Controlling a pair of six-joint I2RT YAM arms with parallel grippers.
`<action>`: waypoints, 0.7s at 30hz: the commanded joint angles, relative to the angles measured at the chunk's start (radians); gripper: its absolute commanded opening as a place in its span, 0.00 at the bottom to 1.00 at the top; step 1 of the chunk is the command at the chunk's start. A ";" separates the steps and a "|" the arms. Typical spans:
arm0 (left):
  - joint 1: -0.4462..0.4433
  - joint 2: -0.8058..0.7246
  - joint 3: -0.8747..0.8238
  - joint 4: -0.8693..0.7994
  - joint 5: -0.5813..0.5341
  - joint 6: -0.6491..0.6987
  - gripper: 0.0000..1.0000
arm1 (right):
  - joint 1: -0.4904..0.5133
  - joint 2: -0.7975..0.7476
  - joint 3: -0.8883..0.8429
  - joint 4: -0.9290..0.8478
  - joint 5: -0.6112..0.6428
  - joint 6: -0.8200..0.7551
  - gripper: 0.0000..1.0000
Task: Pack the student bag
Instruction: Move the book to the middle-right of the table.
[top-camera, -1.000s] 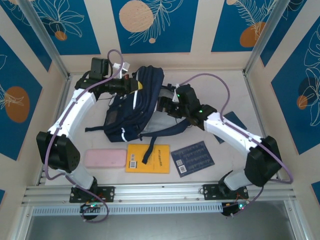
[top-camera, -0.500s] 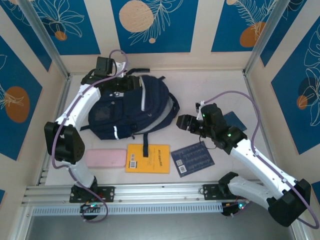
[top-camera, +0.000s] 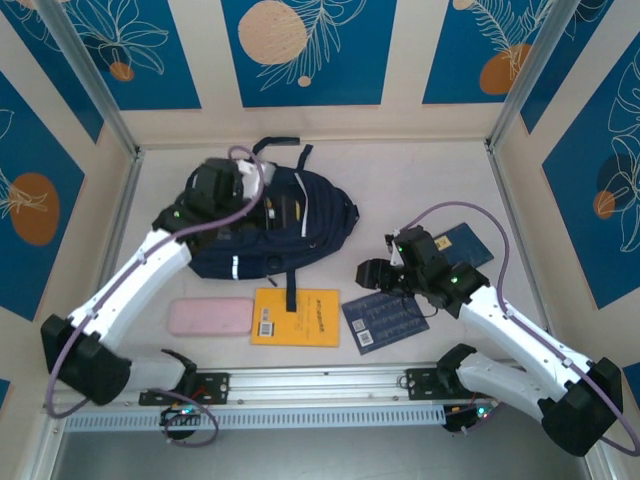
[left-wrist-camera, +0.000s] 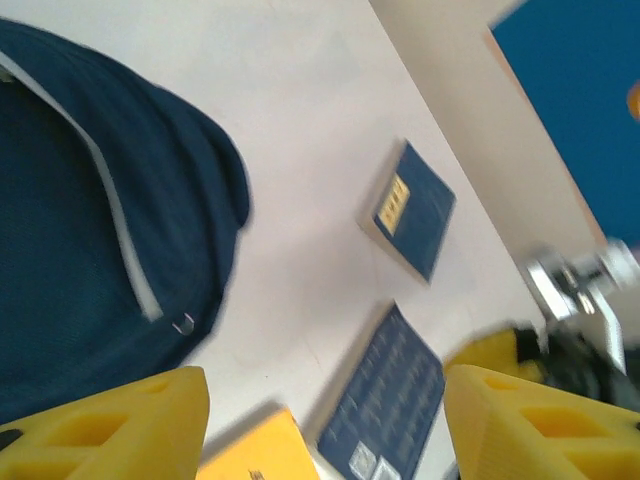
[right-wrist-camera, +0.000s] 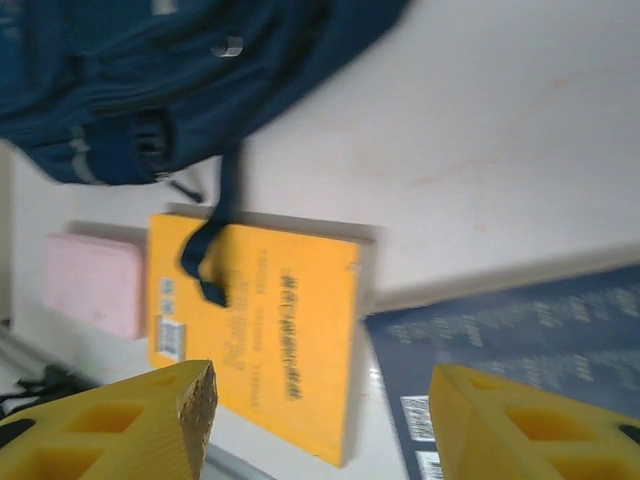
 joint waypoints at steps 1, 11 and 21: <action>-0.055 -0.055 -0.075 -0.071 -0.104 0.060 0.63 | -0.101 -0.011 -0.024 -0.120 0.098 0.093 0.62; -0.074 -0.100 -0.109 -0.202 -0.169 0.220 0.64 | -0.536 0.208 0.056 -0.201 0.331 0.361 0.72; -0.074 -0.092 -0.176 -0.146 -0.099 0.258 0.65 | -0.713 0.642 0.360 -0.137 0.264 0.291 0.84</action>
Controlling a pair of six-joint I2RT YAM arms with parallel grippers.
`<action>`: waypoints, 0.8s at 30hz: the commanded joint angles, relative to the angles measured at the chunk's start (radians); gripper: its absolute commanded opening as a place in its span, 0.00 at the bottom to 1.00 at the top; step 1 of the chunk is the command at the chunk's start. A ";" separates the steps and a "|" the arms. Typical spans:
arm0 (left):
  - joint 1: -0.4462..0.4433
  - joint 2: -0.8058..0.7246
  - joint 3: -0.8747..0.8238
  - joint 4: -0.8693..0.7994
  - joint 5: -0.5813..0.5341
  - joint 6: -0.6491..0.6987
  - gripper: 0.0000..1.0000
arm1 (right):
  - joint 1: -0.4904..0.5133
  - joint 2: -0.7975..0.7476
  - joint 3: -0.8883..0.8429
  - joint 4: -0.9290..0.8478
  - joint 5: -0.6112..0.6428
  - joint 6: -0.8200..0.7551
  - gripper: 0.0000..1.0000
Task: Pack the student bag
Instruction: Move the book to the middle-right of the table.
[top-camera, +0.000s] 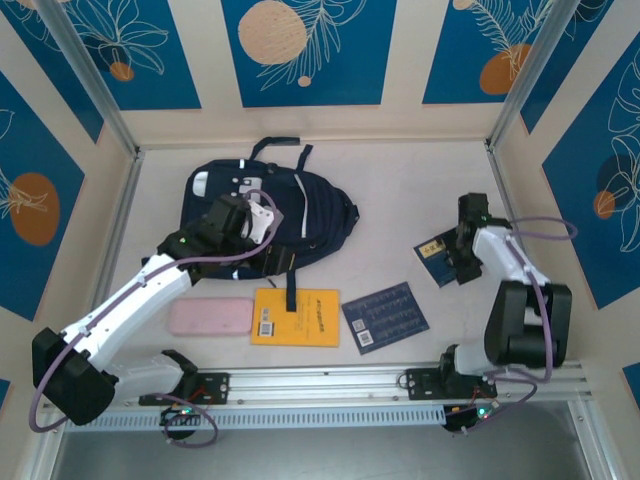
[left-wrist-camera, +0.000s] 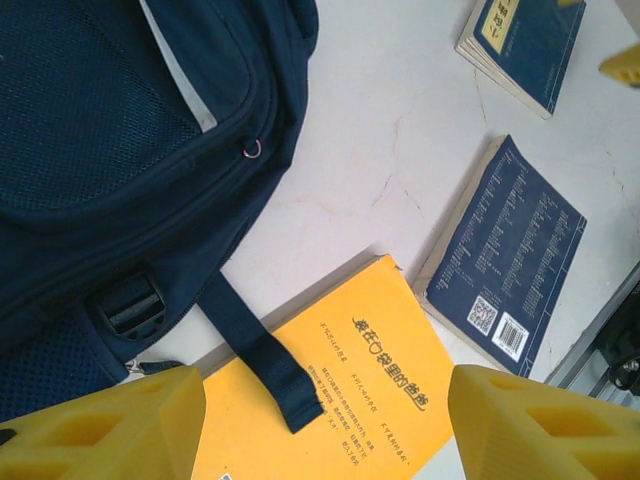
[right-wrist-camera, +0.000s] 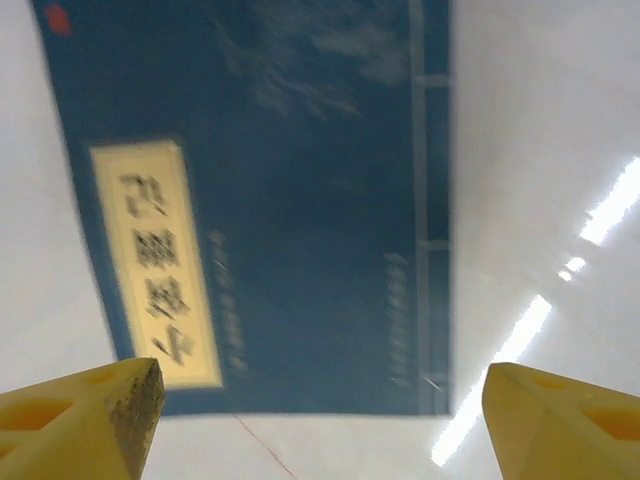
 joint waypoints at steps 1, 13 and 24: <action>-0.005 -0.009 -0.012 0.017 0.041 0.037 0.65 | -0.013 0.154 0.182 -0.062 0.029 -0.025 0.85; -0.001 -0.020 -0.022 0.022 0.028 0.046 0.65 | 0.014 0.631 0.573 -0.344 0.066 -0.071 0.71; 0.018 0.005 -0.023 0.038 0.046 0.031 0.64 | 0.088 0.565 0.406 -0.210 0.010 -0.039 0.22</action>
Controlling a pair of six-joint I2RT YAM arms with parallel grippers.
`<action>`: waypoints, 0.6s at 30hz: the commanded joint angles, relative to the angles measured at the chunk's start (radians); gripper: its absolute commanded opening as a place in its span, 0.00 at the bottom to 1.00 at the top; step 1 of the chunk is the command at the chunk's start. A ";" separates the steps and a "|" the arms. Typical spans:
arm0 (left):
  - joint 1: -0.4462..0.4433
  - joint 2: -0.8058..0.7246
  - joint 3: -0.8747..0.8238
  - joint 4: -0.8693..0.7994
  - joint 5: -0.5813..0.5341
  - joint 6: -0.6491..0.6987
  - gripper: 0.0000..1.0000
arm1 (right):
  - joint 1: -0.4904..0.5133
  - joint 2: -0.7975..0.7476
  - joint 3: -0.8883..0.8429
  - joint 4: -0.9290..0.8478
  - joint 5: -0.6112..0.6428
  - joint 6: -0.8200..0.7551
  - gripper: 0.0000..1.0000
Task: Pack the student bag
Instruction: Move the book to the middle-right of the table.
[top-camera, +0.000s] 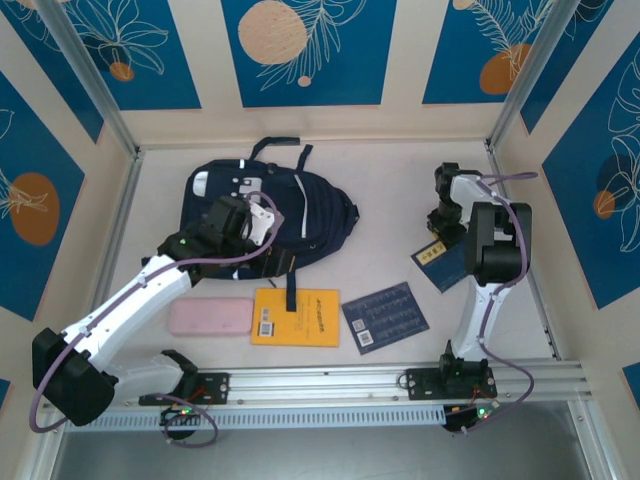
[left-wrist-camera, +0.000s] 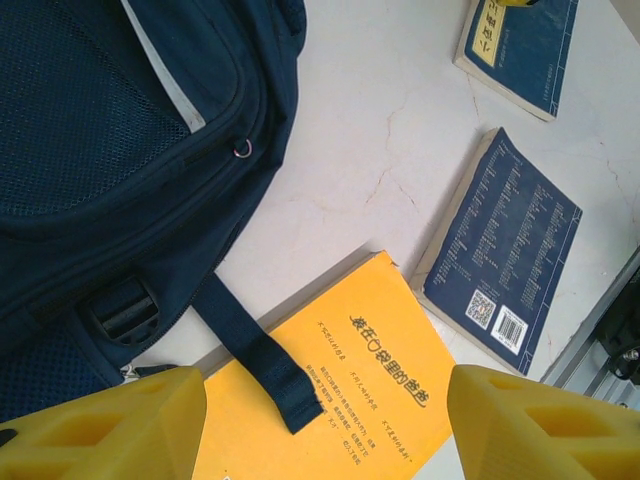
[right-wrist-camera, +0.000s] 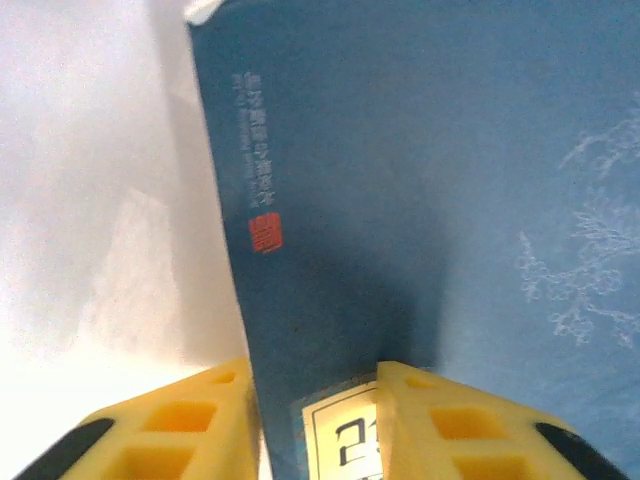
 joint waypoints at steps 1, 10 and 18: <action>0.010 0.013 -0.011 0.026 0.026 0.006 0.64 | 0.028 -0.001 -0.096 0.016 -0.075 0.027 0.19; -0.005 0.122 0.041 0.081 0.074 -0.130 0.64 | 0.071 -0.126 -0.242 0.245 -0.202 -0.040 0.00; -0.122 0.321 0.213 0.139 0.079 -0.207 0.65 | 0.135 -0.192 -0.279 0.451 -0.539 -0.238 0.00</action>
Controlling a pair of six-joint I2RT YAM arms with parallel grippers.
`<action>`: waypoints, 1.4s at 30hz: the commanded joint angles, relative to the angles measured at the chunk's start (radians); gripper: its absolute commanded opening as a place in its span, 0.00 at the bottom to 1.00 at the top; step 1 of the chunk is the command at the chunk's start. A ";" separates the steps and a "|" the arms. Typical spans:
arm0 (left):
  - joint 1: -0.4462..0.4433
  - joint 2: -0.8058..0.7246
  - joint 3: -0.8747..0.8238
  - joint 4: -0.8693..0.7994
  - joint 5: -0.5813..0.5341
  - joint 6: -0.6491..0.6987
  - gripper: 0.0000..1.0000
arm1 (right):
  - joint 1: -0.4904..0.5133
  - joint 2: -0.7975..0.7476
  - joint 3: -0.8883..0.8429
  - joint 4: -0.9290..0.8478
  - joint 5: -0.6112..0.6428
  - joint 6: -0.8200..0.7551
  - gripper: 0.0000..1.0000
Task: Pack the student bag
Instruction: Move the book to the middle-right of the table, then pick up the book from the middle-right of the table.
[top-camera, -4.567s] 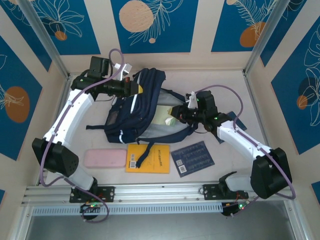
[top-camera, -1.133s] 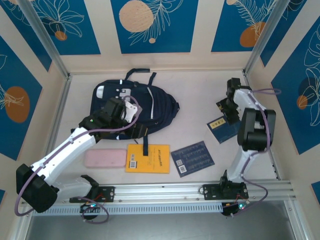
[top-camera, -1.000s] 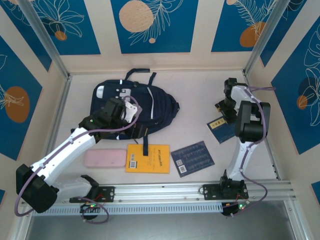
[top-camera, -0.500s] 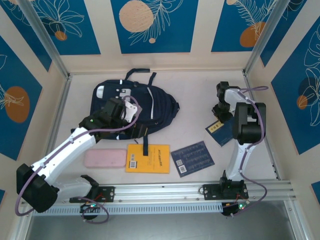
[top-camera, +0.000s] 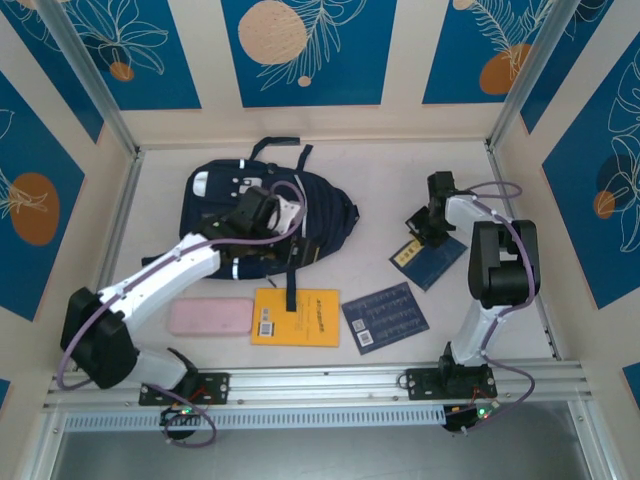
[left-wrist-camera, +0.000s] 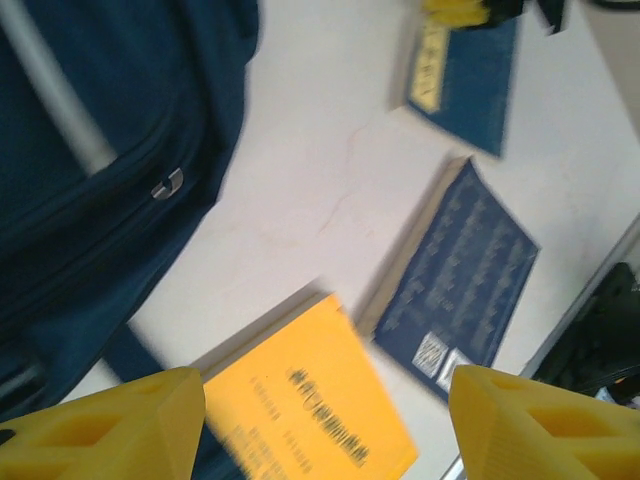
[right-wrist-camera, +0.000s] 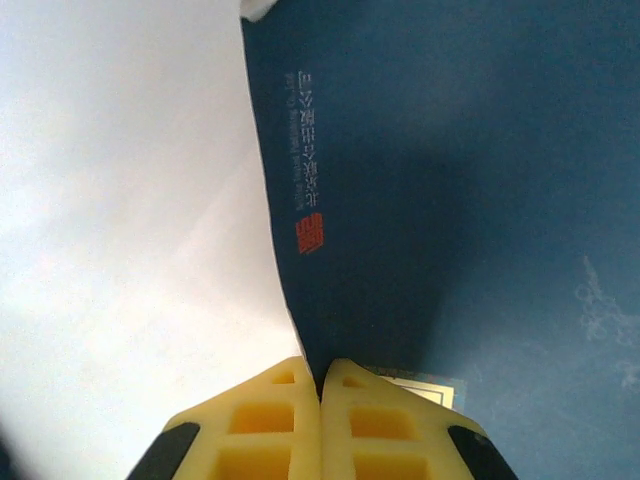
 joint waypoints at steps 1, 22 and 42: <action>-0.039 0.104 0.090 0.061 0.036 -0.052 0.65 | 0.073 0.005 -0.004 0.103 -0.279 -0.108 0.00; -0.102 0.696 0.561 0.013 0.024 -0.098 0.64 | -0.021 -0.228 -0.280 0.246 -0.187 -0.185 0.68; -0.158 0.850 0.563 0.004 0.009 -0.029 0.37 | -0.009 -0.111 -0.312 0.380 -0.503 -0.249 0.60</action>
